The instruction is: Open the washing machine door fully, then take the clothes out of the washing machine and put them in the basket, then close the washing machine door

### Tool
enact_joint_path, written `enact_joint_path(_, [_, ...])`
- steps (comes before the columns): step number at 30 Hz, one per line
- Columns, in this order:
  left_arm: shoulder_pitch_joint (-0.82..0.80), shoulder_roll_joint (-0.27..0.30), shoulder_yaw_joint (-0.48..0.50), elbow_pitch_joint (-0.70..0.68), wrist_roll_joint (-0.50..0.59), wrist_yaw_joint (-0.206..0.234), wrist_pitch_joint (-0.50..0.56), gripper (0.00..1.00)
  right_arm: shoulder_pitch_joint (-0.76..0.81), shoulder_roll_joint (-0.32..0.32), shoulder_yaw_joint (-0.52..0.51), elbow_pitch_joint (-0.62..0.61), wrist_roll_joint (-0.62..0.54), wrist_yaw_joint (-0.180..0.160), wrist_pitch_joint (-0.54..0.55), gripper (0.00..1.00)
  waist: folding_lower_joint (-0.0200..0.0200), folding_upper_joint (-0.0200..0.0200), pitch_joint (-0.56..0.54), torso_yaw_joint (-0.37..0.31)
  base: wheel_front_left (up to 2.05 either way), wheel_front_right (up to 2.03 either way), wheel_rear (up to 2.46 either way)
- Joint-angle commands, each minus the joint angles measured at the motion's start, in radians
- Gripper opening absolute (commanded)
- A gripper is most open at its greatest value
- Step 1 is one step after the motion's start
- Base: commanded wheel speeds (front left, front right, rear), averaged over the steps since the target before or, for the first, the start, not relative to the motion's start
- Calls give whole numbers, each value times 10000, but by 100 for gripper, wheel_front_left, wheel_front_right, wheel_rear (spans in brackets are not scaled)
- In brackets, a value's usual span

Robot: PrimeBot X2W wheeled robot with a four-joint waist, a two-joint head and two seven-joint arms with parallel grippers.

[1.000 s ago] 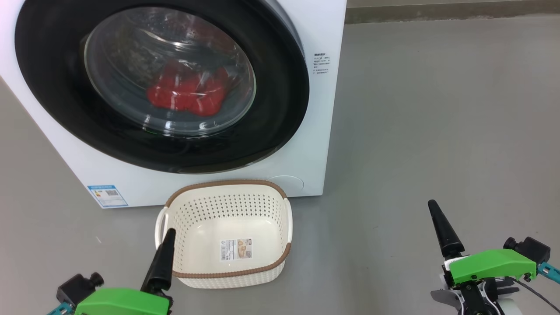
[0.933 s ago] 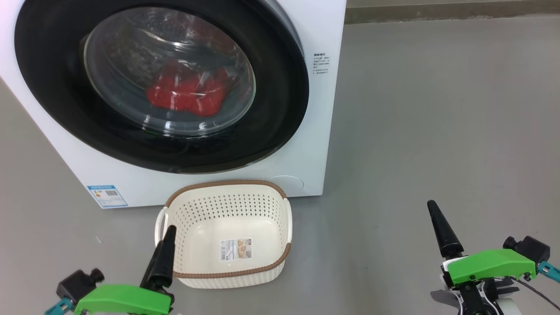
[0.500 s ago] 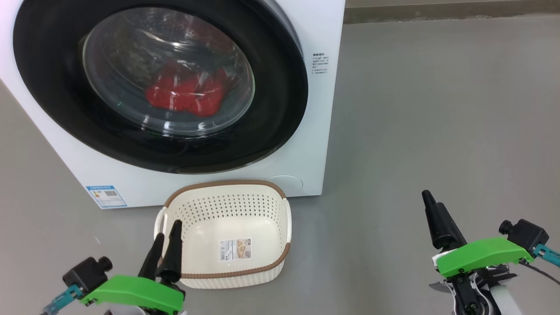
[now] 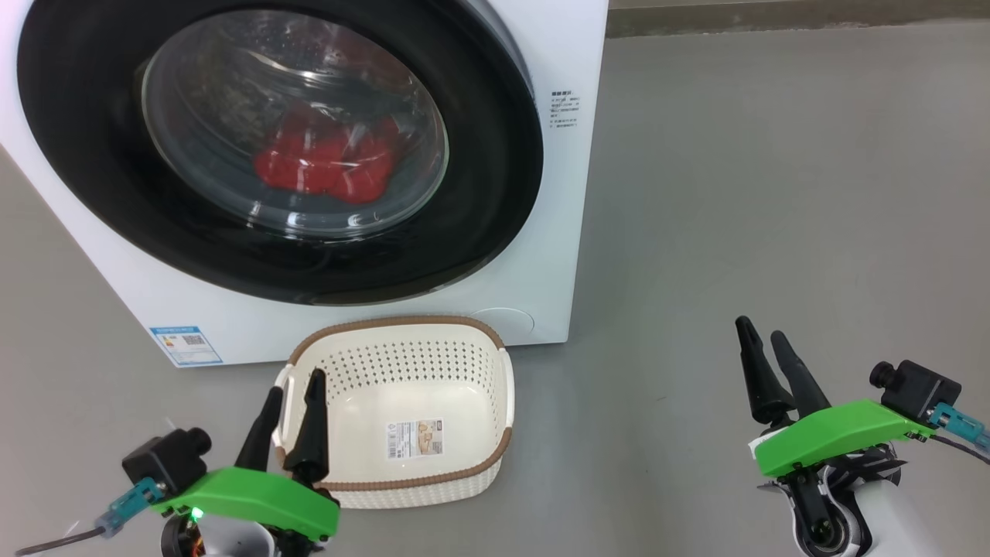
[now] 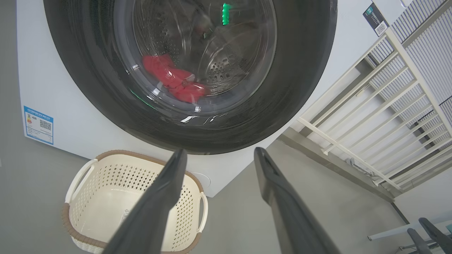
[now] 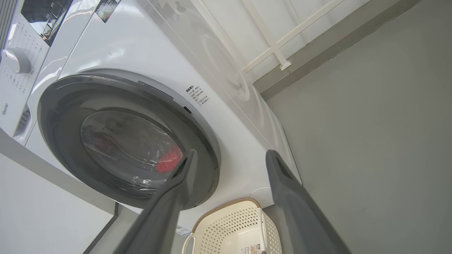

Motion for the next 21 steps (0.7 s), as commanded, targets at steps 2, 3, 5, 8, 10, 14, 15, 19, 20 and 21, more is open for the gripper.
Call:
enact_joint_path(2, [-526,182,137,-194,408,76,-140,100,-660,-93,180,-191,-363,-5,-182,100,-1,-1,-2,6,0,0,0])
enact_joint_path(3, [-549,184,128,-157,532,88,-169,100,-696,-96,188,-168,-488,-5,-212,100,-1,-1,-6,9,0,0,0])
enact_joint_path(5, [-598,188,112,-94,773,111,-229,100,-759,-102,200,-109,-735,-5,-271,100,-1,-1,-22,14,0,0,0])
enact_joint_path(8, [-689,194,100,7,1246,187,-348,100,-892,-113,240,14,-1205,-5,-388,100,-1,-1,-56,8,0,0,0])
enact_joint_path(10, [-740,197,117,35,1459,238,-407,100,-955,-118,270,46,-1384,-5,-447,100,-1,-1,-66,3,0,0,0])
enact_joint_path(14, [-839,204,127,19,1893,316,-526,100,-1068,-129,322,107,-1738,-5,-564,100,-1,-1,-79,-7,0,0,0])
enact_joint_path(15, [-861,205,132,9,2003,337,-556,100,-1094,-132,324,130,-1836,-6,-594,100,-1,-1,-82,-10,0,0,0])
enact_joint_path(19, [-934,211,184,-135,2407,432,-675,100,-1231,-143,338,243,-2182,-6,-711,100,-1,-1,-87,-18,0,0,0])
enact_joint_path(20, [-947,212,184,-169,2517,447,-705,100,-1268,-146,342,269,-2286,-6,-741,100,-1,-1,-89,-19,0,0,0])
enact_joint_path(21, [-967,214,181,-197,2634,461,-734,100,-1304,-149,343,296,-2386,-6,-770,100,-1,-1,-92,-19,0,0,0])
